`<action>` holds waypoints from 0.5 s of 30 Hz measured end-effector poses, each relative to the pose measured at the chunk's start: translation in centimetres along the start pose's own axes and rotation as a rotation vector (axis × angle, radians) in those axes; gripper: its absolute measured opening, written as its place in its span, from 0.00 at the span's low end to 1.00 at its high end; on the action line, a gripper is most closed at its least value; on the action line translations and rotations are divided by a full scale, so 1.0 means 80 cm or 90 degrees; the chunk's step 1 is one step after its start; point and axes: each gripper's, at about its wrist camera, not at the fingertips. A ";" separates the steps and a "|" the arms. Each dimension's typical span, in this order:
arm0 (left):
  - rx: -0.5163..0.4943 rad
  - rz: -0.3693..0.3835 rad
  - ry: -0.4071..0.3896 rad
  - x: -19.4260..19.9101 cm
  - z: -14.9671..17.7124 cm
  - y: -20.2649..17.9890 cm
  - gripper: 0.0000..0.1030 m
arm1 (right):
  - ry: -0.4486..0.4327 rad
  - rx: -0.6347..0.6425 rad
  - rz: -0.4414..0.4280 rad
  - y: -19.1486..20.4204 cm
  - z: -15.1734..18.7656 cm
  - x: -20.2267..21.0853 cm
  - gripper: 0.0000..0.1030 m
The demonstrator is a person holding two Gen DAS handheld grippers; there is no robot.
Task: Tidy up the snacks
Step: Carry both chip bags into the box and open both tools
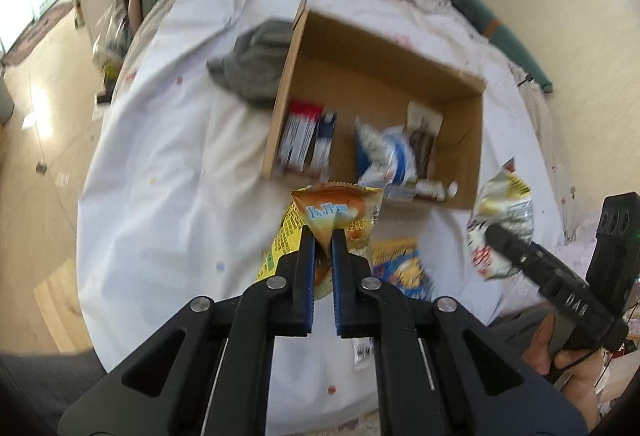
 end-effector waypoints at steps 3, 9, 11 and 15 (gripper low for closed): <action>-0.005 -0.004 -0.016 0.007 -0.026 -0.005 0.05 | -0.025 -0.016 0.008 -0.013 -0.027 0.007 0.50; -0.023 -0.013 -0.038 0.008 -0.077 -0.018 0.05 | -0.038 -0.022 0.038 -0.038 -0.077 -0.007 0.50; -0.023 -0.009 -0.037 -0.001 -0.090 -0.021 0.05 | -0.035 -0.024 0.048 -0.044 -0.092 -0.021 0.50; -0.023 -0.005 -0.020 -0.033 -0.110 -0.027 0.05 | -0.021 -0.018 0.068 -0.054 -0.101 -0.046 0.51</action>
Point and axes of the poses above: each gripper's, at about its wrist camera, not at the fingertips, and x roughly against the way its jaws point, y to its left, z to its underside, and after that the axes turned 9 degrees about y, right-handed
